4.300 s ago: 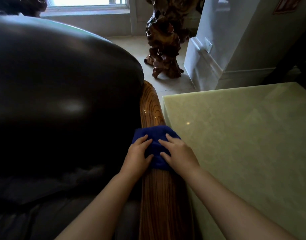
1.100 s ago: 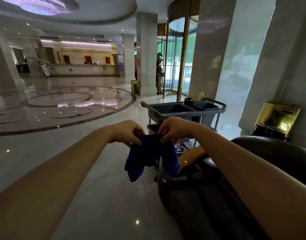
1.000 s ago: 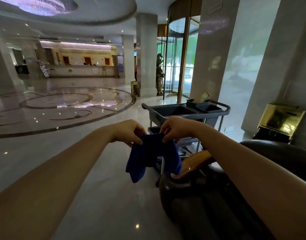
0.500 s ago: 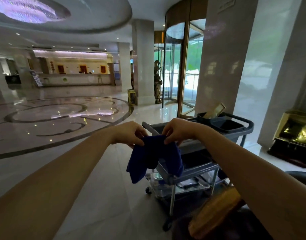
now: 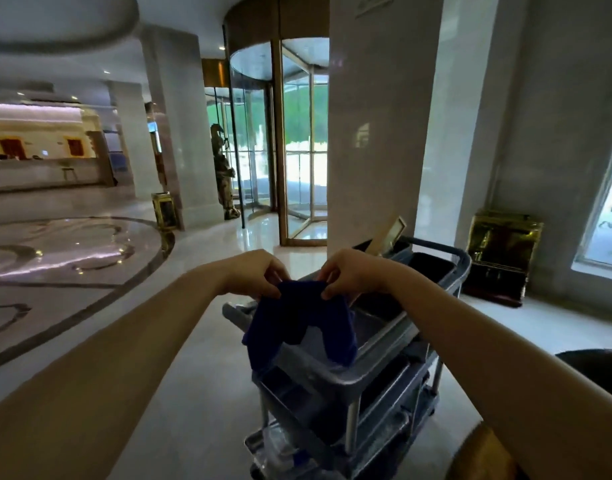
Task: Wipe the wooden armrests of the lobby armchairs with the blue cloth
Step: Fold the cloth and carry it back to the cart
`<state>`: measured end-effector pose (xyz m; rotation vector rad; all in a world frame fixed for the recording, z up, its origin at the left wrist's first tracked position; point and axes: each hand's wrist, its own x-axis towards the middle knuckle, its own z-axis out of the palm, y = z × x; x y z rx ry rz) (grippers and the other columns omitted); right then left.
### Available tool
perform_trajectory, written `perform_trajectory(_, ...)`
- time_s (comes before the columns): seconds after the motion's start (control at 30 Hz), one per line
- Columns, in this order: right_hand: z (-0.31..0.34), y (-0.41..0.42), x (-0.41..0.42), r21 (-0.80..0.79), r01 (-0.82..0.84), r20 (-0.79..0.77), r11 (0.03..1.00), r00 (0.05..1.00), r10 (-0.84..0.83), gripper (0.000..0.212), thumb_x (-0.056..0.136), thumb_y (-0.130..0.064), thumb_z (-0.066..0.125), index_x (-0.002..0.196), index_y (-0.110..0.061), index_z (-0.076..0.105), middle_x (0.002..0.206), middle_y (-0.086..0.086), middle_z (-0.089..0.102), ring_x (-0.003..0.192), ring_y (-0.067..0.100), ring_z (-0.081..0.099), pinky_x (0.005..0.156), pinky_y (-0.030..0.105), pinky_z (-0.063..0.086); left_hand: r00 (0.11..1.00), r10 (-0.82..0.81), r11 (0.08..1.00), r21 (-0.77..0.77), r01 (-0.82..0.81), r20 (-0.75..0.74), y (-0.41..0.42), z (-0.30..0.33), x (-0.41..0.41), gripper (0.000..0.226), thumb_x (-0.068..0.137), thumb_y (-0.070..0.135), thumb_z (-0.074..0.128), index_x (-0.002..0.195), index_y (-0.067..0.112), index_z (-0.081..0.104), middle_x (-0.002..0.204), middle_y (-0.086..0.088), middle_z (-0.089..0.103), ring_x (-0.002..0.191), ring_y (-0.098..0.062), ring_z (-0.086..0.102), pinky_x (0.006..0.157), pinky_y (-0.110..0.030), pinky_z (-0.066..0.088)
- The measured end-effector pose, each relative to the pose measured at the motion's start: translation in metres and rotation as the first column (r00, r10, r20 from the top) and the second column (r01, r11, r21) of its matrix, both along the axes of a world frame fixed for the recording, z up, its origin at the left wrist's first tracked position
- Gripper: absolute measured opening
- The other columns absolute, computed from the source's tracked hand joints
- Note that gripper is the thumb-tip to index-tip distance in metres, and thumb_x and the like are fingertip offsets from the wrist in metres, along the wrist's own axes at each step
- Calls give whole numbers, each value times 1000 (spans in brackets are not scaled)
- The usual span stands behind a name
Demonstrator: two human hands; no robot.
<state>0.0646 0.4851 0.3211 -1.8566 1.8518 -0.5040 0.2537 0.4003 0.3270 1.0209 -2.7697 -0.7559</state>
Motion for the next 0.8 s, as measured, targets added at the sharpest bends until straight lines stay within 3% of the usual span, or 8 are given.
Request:
perform_trajectory(0.27,-36,-130,-59,46,169,-75,985,983,-165,17,79,-11,68,96,-17,65,96,5,65,81,20,66,65,28,58,973,-220,974,-32,222,67,-157,-37,-83,21,81,11,63,102,13,67,80,8,66,71,-1,62,62,-14,47)
perform_trajectory(0.4,-61,-193,-99,43,239,-107,970,967,-233,14,79,-10,69,91,-17,66,87,1,63,70,15,62,55,22,54,954,-292,955,-25,294,75,-230,-63,-132,21,81,11,63,101,12,67,73,13,62,66,-1,60,61,-15,46)
perform_trajectory(0.57,-92,-252,-143,55,326,-141,944,938,-316,18,77,-13,69,95,-14,69,96,6,68,80,17,63,66,26,54,924,-379,926,23,378,58,-303,-97,-187,19,79,12,65,98,14,68,77,11,64,71,-4,62,62,-14,46)
perform_trajectory(0.8,-157,-303,-185,192,455,-130,870,890,-437,20,76,-15,70,96,-15,68,97,5,69,79,13,60,68,25,51,856,-510,856,143,497,80,-372,-165,-249,22,73,8,65,93,16,69,87,-2,70,82,-12,66,82,-27,55)
